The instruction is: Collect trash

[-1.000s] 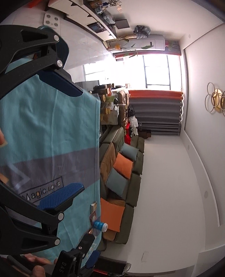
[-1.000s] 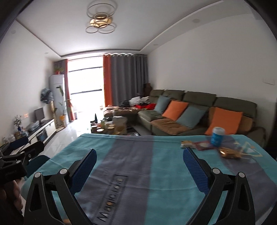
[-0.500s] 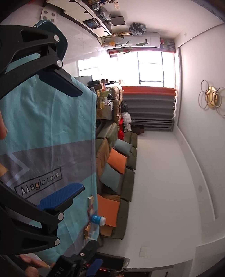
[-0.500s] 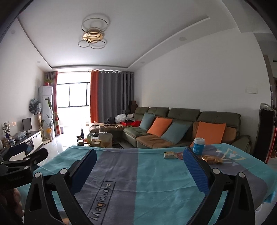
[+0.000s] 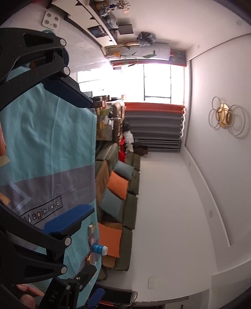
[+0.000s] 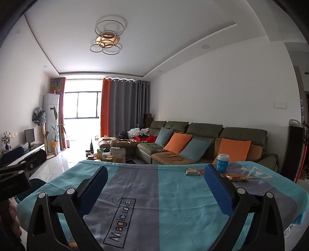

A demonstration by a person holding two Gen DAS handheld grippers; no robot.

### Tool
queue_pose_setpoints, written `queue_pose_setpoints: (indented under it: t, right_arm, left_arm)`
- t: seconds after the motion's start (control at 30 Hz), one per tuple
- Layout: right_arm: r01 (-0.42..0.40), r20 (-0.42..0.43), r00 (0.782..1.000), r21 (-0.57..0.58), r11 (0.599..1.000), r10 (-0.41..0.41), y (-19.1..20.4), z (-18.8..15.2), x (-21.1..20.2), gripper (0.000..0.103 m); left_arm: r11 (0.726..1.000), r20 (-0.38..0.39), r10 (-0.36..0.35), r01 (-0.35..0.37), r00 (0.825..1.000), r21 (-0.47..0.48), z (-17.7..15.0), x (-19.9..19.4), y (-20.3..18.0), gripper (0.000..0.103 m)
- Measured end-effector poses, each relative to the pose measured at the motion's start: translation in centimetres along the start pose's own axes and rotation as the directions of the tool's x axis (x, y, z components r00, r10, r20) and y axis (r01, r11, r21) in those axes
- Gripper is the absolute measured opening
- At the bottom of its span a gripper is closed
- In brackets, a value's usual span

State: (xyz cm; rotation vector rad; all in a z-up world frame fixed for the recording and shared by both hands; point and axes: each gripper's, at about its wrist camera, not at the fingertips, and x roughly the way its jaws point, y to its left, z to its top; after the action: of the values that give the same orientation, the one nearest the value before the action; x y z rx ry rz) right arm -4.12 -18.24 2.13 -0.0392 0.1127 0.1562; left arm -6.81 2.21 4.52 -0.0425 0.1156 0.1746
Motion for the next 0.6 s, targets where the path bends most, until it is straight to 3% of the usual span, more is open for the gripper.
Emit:
queue_pose_setpoints:
  t: [0.6]
  right_arm:
    - [0.0,0.023,1.0,-0.019,1.0,0.0,0.5,0.5,-0.3,0.096]
  left_arm:
    - [1.0,0.034,-0.006,0.006,0.999,-0.005,0.3,-1.1,0.3,0.098]
